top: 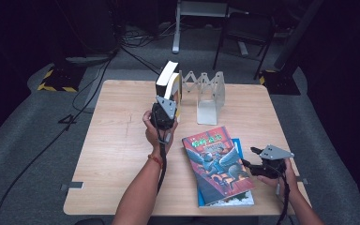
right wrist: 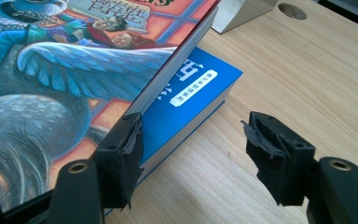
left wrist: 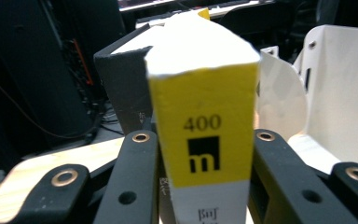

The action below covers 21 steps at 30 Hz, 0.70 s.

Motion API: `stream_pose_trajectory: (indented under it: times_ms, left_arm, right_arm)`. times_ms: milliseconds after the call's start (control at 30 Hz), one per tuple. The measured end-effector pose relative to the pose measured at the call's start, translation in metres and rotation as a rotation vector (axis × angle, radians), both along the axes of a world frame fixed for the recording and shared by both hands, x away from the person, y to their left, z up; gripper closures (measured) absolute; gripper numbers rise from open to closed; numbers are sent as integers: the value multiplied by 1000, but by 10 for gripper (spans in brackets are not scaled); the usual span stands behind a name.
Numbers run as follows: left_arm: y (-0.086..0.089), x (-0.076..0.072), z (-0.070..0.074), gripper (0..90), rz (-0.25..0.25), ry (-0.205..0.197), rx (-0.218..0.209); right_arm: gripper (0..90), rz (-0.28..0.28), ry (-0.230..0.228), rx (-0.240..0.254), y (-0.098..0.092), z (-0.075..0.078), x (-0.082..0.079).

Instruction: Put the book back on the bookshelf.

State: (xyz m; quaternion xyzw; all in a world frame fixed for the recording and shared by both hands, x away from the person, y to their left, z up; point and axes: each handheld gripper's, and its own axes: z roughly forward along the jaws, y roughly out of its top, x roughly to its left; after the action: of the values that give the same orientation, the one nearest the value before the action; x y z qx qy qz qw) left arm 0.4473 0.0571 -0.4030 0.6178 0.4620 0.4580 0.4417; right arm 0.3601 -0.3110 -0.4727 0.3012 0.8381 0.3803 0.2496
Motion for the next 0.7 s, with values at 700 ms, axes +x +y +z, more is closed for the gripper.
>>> stream_pose_trajectory:
  times_ms: [700]
  left_arm:
    - [11,7,-3,565,-103,87,-17]
  right_arm:
    - [370,3,4,-4,0,0,0]
